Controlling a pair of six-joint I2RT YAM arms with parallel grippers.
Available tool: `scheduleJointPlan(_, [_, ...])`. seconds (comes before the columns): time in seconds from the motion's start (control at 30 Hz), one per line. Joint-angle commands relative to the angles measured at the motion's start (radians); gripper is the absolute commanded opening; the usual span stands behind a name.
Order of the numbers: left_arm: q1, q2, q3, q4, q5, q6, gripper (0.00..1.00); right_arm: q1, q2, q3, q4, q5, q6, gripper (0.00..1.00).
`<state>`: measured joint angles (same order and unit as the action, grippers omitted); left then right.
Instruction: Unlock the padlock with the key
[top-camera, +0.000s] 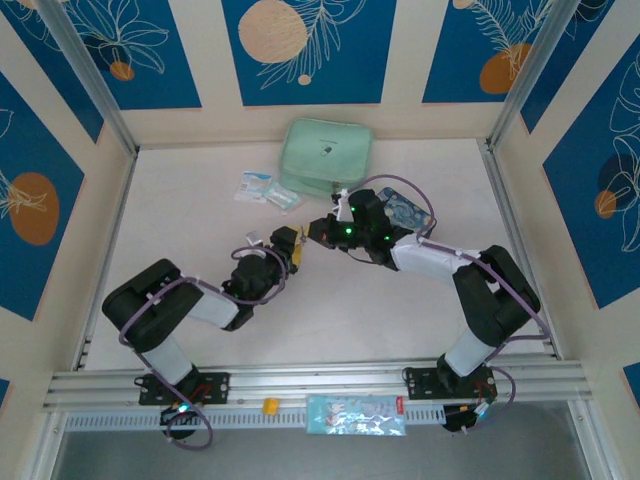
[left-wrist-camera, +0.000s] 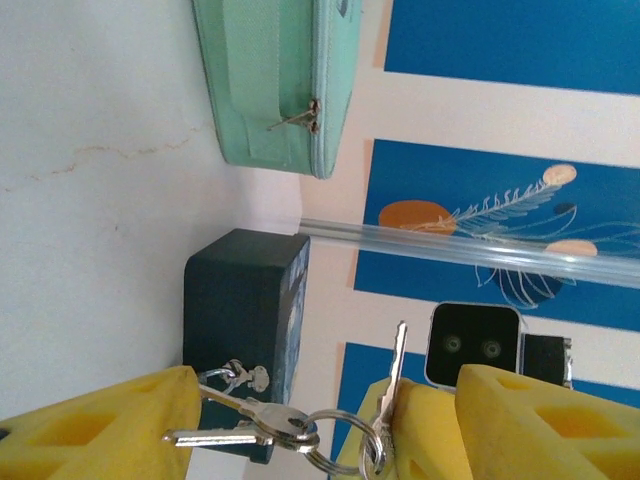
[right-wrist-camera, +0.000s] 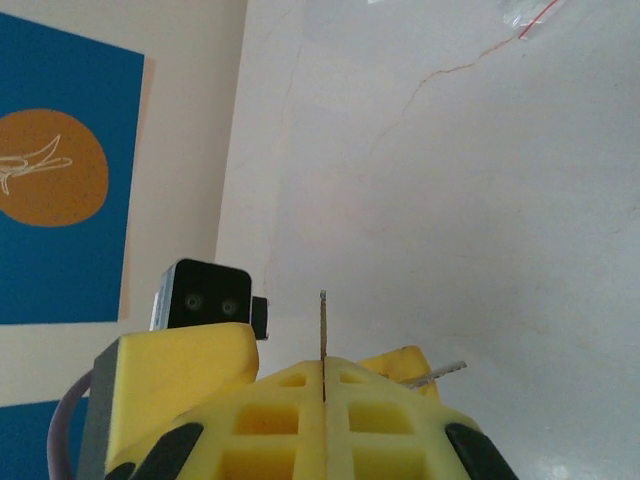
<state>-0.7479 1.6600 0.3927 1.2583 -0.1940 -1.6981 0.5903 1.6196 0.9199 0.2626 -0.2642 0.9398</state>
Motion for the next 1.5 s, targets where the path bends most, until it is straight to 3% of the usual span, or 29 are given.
scheduleJointPlan(0.0, [0.015,-0.018,-0.013,0.069,0.051,0.078,0.71,-0.033,-0.025,0.014,-0.062,-0.097,-0.105,0.00])
scheduleJointPlan(0.3, [0.071,-0.251,-0.004,-0.276,0.150,0.317,0.72,-0.079,-0.042,0.038,-0.159,-0.221,-0.245,0.00])
scheduleJointPlan(0.53, [0.102,-0.391,0.081,-0.568,0.216,0.557,0.73,-0.080,-0.067,0.012,-0.107,-0.289,-0.276,0.00])
scheduleJointPlan(0.77, [0.108,-0.349,0.112,-0.513,0.321,0.623,0.73,-0.072,-0.058,0.005,-0.033,-0.349,-0.263,0.00])
scheduleJointPlan(1.1, [0.108,-0.290,0.121,-0.407,0.333,0.614,0.72,-0.050,-0.044,0.013,-0.005,-0.377,-0.245,0.00])
scheduleJointPlan(1.47, [0.110,-0.269,0.110,-0.334,0.338,0.603,0.47,-0.046,-0.021,0.023,0.012,-0.391,-0.231,0.00])
